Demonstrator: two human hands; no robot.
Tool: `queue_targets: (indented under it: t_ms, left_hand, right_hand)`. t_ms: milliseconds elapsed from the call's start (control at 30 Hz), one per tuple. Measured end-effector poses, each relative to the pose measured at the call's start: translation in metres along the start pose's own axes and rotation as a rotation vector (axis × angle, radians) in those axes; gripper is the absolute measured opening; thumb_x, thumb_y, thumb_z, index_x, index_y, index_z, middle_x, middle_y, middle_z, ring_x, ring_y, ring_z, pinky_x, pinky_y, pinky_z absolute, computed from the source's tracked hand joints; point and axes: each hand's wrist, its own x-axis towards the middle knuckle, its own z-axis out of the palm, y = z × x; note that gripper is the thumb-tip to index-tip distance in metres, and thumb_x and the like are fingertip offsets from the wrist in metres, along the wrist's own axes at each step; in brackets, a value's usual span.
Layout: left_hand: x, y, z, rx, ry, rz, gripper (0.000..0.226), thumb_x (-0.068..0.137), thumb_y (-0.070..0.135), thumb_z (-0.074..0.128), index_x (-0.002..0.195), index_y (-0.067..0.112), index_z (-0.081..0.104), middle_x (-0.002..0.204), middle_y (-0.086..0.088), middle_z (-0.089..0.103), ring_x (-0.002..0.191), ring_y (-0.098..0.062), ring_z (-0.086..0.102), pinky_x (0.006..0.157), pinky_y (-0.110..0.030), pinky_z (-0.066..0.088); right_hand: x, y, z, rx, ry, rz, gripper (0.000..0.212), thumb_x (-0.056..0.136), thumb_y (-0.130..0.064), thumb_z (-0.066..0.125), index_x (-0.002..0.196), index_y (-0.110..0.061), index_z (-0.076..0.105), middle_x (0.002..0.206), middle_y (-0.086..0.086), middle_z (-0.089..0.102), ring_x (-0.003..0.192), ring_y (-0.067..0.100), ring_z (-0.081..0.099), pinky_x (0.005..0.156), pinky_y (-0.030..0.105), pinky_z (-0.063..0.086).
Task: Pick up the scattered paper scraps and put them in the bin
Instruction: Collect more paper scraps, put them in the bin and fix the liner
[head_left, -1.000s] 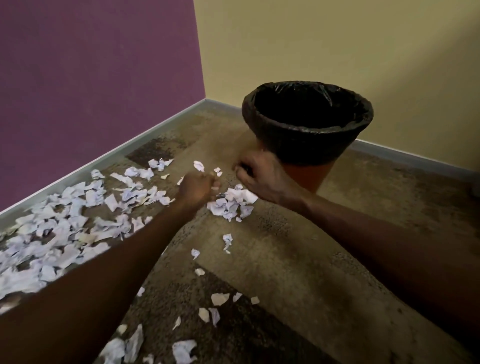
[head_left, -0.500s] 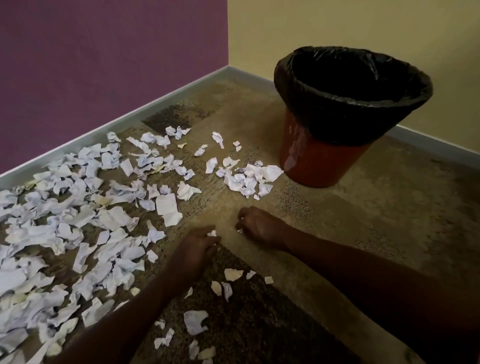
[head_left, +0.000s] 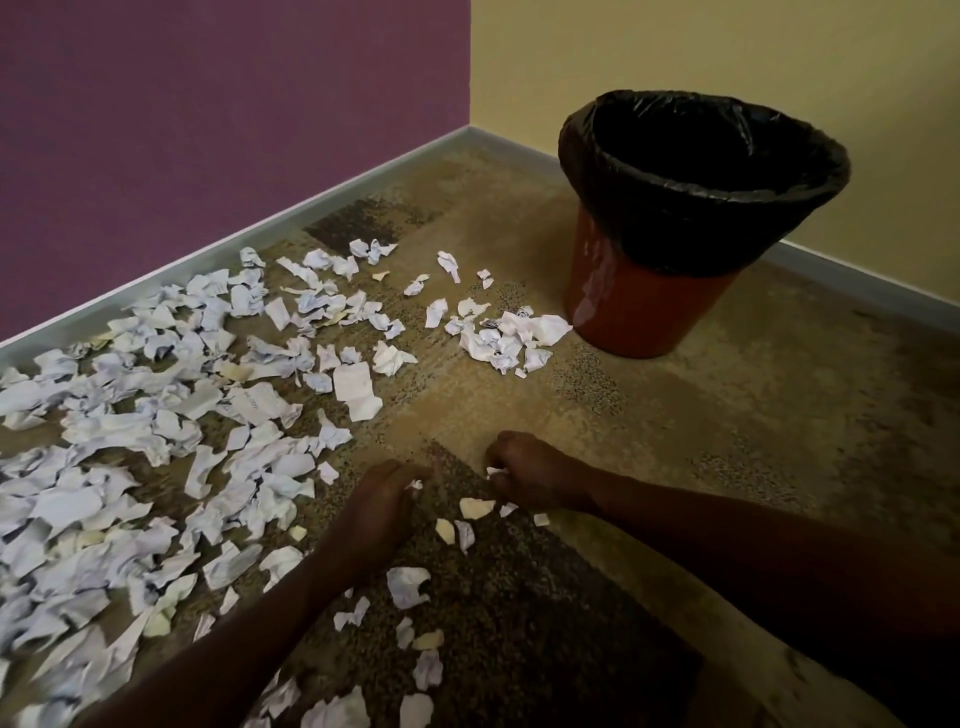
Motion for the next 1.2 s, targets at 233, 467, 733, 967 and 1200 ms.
queue_targets:
  t_ms: [233, 467, 733, 967, 1200]
  left_hand:
    - [-0.044, -0.003, -0.009, -0.115, -0.023, 0.004, 0.043, 0.094, 0.052, 0.045, 0.124, 0.026, 0.059, 0.115, 0.008, 0.050, 0.109, -0.005, 0.046, 0.090, -0.020, 0.037]
    - [-0.066, -0.007, 0.003, 0.001, -0.061, 0.128, 0.071, 0.082, 0.070, 0.056, 0.135, 0.022, 0.054, 0.131, 0.005, 0.049, 0.122, -0.007, 0.039, 0.101, -0.020, 0.031]
    - [-0.074, 0.013, 0.010, -0.092, -0.005, 0.003, 0.030, 0.087, 0.040, 0.061, 0.114, 0.028, 0.068, 0.093, 0.010, 0.054, 0.088, -0.006, 0.051, 0.073, -0.012, 0.033]
    - [-0.068, 0.022, 0.003, -0.133, 0.010, -0.054, 0.019, 0.085, 0.025, 0.061, 0.099, 0.023, 0.074, 0.086, 0.009, 0.067, 0.082, -0.006, 0.060, 0.068, -0.015, 0.037]
    - [-0.054, 0.034, -0.004, -0.349, 0.240, -0.340, 0.013, 0.091, 0.025, 0.064, 0.097, 0.020, 0.074, 0.087, 0.009, 0.070, 0.078, 0.000, 0.063, 0.066, -0.011, 0.044]
  right_hand:
    - [-0.008, -0.030, 0.027, -0.025, -0.072, -0.112, 0.055, 0.090, -0.057, 0.054, 0.121, -0.013, 0.044, 0.118, 0.009, 0.041, 0.098, 0.020, 0.045, 0.077, 0.028, 0.035]
    - [-0.003, -0.043, 0.041, -0.052, -0.031, -0.312, 0.030, 0.093, -0.036, 0.058, 0.113, -0.016, 0.048, 0.111, 0.010, 0.038, 0.089, 0.018, 0.040, 0.071, 0.028, 0.034]
    - [-0.004, -0.049, 0.047, 0.166, 0.011, -0.238, 0.015, 0.078, -0.010, 0.069, 0.090, -0.002, 0.064, 0.094, 0.015, 0.060, 0.089, 0.027, 0.056, 0.077, 0.039, 0.045]
    - [-0.005, -0.028, 0.008, 0.775, -0.017, 0.214, 0.014, 0.079, -0.004, 0.076, 0.089, 0.005, 0.073, 0.069, 0.003, 0.070, 0.055, 0.004, 0.062, 0.050, 0.016, 0.046]
    - [-0.030, 0.019, 0.003, 1.069, 0.014, 0.435, 0.009, 0.082, 0.001, 0.069, 0.075, -0.004, 0.072, 0.072, 0.007, 0.070, 0.062, 0.010, 0.063, 0.058, 0.022, 0.050]
